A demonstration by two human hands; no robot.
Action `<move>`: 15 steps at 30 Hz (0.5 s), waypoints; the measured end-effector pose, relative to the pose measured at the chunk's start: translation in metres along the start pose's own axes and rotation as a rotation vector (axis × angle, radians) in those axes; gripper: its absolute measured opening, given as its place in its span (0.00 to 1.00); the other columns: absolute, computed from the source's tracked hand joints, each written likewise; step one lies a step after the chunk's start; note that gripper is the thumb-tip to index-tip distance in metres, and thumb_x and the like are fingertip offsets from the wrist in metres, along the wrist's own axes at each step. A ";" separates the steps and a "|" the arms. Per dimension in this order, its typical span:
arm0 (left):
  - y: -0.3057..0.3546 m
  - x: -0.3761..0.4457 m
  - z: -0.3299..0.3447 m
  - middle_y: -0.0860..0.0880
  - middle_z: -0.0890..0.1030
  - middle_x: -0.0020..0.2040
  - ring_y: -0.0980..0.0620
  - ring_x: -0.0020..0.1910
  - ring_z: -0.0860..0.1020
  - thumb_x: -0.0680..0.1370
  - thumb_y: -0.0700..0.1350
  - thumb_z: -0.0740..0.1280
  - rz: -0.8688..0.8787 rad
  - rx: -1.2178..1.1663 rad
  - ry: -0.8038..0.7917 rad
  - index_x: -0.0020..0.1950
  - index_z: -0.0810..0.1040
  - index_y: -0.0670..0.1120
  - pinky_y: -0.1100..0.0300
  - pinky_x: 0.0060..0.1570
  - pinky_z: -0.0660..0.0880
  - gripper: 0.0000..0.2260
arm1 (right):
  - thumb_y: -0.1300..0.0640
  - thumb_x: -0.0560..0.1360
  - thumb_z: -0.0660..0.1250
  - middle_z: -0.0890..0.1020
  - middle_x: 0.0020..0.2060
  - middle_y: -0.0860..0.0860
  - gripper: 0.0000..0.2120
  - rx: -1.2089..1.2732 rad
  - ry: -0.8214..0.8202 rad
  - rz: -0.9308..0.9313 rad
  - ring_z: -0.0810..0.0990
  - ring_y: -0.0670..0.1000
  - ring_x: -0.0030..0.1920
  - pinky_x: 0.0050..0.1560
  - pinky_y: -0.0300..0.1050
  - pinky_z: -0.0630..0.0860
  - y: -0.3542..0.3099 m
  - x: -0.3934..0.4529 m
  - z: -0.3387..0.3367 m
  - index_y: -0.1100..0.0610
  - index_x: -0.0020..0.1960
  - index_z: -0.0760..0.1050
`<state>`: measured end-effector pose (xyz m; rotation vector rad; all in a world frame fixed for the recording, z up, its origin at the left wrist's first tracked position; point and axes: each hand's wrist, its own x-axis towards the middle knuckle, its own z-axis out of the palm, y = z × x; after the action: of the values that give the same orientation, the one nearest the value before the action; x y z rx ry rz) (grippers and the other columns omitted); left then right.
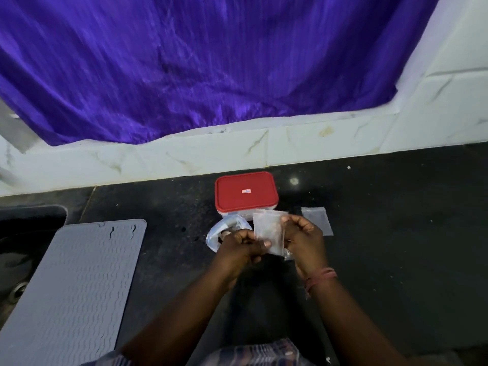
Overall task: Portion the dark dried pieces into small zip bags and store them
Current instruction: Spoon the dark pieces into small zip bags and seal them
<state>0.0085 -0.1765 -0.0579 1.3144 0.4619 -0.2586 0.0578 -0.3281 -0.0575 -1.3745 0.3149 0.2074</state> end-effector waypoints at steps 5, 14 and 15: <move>-0.007 0.013 0.032 0.41 0.87 0.47 0.49 0.43 0.85 0.77 0.42 0.75 -0.128 -0.047 0.045 0.51 0.82 0.41 0.59 0.42 0.80 0.07 | 0.60 0.77 0.71 0.86 0.48 0.60 0.09 -0.028 -0.167 0.254 0.86 0.55 0.45 0.41 0.47 0.83 0.006 -0.005 -0.029 0.62 0.55 0.80; -0.039 0.032 0.078 0.49 0.87 0.42 0.53 0.40 0.84 0.76 0.45 0.76 -0.426 -0.055 0.201 0.56 0.83 0.44 0.60 0.36 0.78 0.10 | 0.67 0.74 0.73 0.85 0.39 0.61 0.03 -0.143 0.021 0.304 0.82 0.53 0.32 0.30 0.44 0.80 0.031 0.012 -0.080 0.65 0.44 0.80; -0.042 0.036 0.081 0.48 0.87 0.44 0.53 0.41 0.84 0.76 0.45 0.76 -0.420 -0.041 0.225 0.57 0.83 0.43 0.60 0.35 0.78 0.12 | 0.67 0.73 0.73 0.84 0.37 0.60 0.03 -0.177 0.030 0.300 0.81 0.53 0.30 0.29 0.44 0.80 0.035 0.014 -0.083 0.64 0.43 0.80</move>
<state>0.0359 -0.2625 -0.0966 1.2020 0.9318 -0.4489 0.0520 -0.4032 -0.1080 -1.5027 0.5387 0.4722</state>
